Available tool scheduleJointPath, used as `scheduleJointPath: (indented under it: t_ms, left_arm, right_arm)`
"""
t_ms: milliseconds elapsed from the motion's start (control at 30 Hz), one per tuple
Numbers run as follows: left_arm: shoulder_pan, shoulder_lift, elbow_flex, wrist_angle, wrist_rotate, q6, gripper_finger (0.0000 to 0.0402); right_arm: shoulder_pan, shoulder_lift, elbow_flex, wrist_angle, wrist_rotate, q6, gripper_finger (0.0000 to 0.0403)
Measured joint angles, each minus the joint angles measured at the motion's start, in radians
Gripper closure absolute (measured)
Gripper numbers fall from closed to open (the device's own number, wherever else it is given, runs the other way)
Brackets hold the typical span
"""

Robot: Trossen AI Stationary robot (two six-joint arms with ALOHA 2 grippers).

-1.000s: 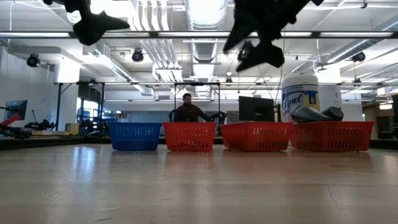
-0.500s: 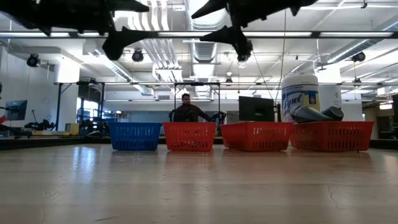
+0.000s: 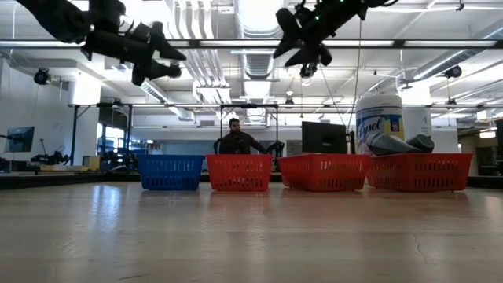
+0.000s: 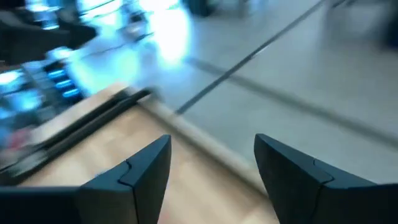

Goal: Pick & Place Travel size toiletries
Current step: Return to Home Position

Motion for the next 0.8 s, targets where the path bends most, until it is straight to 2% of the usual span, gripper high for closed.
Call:
scheduleJointPath:
  t_ms: [100, 300, 467, 633, 800]
  left_arm:
    - [0.069, 0.080, 0.063, -0.001, 0.000, 0.027, 0.0117]
    - [0.114, 0.271, 0.225, -0.001, -0.020, 0.112, 0.0117]
    - [0.139, 0.372, 0.354, -0.033, -0.040, 0.175, 0.0117]
    - [0.156, 0.351, 0.389, -0.071, -0.023, 0.192, 0.0117]
    - [0.104, 0.231, 0.333, -0.164, -0.007, 0.201, 0.0117]
  right_arm:
    - [-0.079, 0.003, 0.030, 0.012, 0.075, -0.084, 0.0178]
    - [-0.251, 0.036, 0.077, 0.007, 0.028, -0.183, 0.0167]
    - [-0.289, 0.021, 0.116, 0.029, 0.025, -0.333, 0.0155]
    - [-0.275, -0.058, 0.112, 0.067, 0.020, -0.423, 0.0144]
    - [-0.267, -0.124, 0.042, 0.056, 0.022, -0.377, 0.0135]
